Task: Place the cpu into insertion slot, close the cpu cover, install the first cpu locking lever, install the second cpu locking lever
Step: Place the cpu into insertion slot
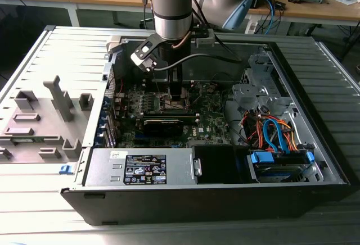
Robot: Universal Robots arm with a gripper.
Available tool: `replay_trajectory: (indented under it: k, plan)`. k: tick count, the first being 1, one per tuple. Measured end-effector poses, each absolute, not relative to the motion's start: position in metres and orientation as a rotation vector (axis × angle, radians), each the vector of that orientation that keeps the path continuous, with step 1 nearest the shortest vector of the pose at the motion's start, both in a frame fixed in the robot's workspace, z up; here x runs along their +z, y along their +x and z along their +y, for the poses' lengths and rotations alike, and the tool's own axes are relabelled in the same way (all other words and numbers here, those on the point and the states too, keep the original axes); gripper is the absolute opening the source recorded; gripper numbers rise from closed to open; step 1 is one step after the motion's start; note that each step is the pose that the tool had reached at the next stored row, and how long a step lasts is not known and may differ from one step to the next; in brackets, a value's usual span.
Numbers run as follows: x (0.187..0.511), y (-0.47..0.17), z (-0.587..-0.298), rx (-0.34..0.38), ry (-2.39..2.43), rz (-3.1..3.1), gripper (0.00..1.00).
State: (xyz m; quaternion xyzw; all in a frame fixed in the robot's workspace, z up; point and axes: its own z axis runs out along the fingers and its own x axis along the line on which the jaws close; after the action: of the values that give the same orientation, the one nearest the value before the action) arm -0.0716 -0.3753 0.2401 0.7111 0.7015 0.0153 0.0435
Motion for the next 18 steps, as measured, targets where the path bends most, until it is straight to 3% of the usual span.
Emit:
replay_trajectory:
  k: [18]
  plan:
    - [0.2391,-0.0716,-0.3753,0.037,2.170,2.141,0.54]
